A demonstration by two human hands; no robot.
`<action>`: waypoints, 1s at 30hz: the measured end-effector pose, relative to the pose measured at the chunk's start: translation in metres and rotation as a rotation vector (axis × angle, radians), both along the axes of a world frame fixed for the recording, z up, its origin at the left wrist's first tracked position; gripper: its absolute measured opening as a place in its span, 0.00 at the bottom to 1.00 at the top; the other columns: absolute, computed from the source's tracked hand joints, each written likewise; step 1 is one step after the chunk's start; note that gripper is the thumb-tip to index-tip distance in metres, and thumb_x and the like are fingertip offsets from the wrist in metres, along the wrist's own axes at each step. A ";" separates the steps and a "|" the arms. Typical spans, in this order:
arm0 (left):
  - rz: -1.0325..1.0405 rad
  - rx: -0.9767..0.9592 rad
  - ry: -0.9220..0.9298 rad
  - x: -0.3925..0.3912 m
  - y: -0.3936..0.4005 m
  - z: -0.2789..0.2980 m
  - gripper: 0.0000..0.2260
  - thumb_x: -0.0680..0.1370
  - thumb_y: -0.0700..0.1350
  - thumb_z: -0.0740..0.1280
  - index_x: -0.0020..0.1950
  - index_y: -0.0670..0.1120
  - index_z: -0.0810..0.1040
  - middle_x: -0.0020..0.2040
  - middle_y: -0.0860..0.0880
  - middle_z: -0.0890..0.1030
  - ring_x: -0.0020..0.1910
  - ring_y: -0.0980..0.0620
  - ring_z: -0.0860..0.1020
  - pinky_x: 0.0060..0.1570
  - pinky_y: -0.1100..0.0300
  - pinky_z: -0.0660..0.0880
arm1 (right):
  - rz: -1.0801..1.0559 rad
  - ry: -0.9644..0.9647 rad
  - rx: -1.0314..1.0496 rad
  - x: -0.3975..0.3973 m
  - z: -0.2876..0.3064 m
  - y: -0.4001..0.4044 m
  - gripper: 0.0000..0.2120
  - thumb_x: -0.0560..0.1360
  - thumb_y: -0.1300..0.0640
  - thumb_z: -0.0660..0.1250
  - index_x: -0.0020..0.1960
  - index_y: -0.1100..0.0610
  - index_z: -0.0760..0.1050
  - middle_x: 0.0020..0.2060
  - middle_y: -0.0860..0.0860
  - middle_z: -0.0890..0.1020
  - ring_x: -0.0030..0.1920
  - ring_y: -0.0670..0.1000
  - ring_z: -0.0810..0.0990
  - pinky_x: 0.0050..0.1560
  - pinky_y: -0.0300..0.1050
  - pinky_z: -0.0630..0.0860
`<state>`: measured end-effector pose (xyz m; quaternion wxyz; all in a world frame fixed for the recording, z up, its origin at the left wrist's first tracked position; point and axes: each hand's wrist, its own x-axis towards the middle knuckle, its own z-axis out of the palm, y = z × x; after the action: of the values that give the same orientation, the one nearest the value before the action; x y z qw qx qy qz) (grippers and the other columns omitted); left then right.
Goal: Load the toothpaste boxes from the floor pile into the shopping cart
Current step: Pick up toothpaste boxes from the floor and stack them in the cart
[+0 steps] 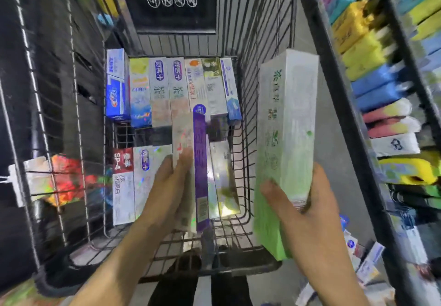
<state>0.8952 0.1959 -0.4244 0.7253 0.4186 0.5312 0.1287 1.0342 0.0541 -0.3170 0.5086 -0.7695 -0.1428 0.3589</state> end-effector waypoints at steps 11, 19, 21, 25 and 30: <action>0.237 0.029 0.080 -0.026 0.033 -0.006 0.23 0.81 0.64 0.62 0.69 0.51 0.77 0.62 0.47 0.84 0.61 0.44 0.82 0.65 0.41 0.74 | 0.247 0.183 -0.027 -0.017 -0.075 0.073 0.16 0.72 0.48 0.76 0.55 0.41 0.72 0.47 0.34 0.82 0.47 0.36 0.82 0.42 0.29 0.76; 0.290 0.218 0.285 -0.053 0.063 -0.025 0.18 0.75 0.42 0.76 0.58 0.48 0.70 0.47 0.56 0.85 0.45 0.60 0.82 0.47 0.63 0.78 | 0.308 0.119 -0.089 -0.014 -0.109 0.113 0.13 0.74 0.48 0.74 0.56 0.43 0.75 0.47 0.43 0.84 0.48 0.46 0.83 0.51 0.55 0.82; 0.246 0.250 0.376 -0.055 0.069 -0.034 0.22 0.74 0.40 0.76 0.60 0.46 0.67 0.50 0.51 0.82 0.46 0.57 0.82 0.48 0.60 0.78 | 0.308 0.117 -0.115 -0.013 -0.118 0.119 0.15 0.74 0.49 0.75 0.57 0.44 0.75 0.48 0.46 0.85 0.49 0.50 0.84 0.51 0.59 0.82; 0.159 0.383 0.507 -0.036 0.104 -0.046 0.19 0.74 0.39 0.76 0.57 0.46 0.68 0.43 0.55 0.78 0.34 0.71 0.78 0.36 0.75 0.72 | 0.286 0.084 -0.171 -0.007 -0.137 0.134 0.18 0.71 0.48 0.77 0.56 0.42 0.72 0.46 0.41 0.84 0.44 0.40 0.83 0.45 0.44 0.79; -0.035 0.718 0.772 -0.006 0.162 -0.080 0.26 0.69 0.57 0.74 0.56 0.38 0.78 0.48 0.38 0.79 0.50 0.39 0.76 0.49 0.57 0.67 | 0.237 0.094 -0.193 -0.002 -0.155 0.153 0.25 0.71 0.51 0.78 0.61 0.47 0.68 0.47 0.44 0.81 0.39 0.32 0.80 0.34 0.28 0.73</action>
<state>0.8897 0.3578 -0.5042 0.2898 0.6664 0.6752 0.1270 1.0324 0.2070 -0.4717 0.3923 -0.7750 -0.1737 0.4640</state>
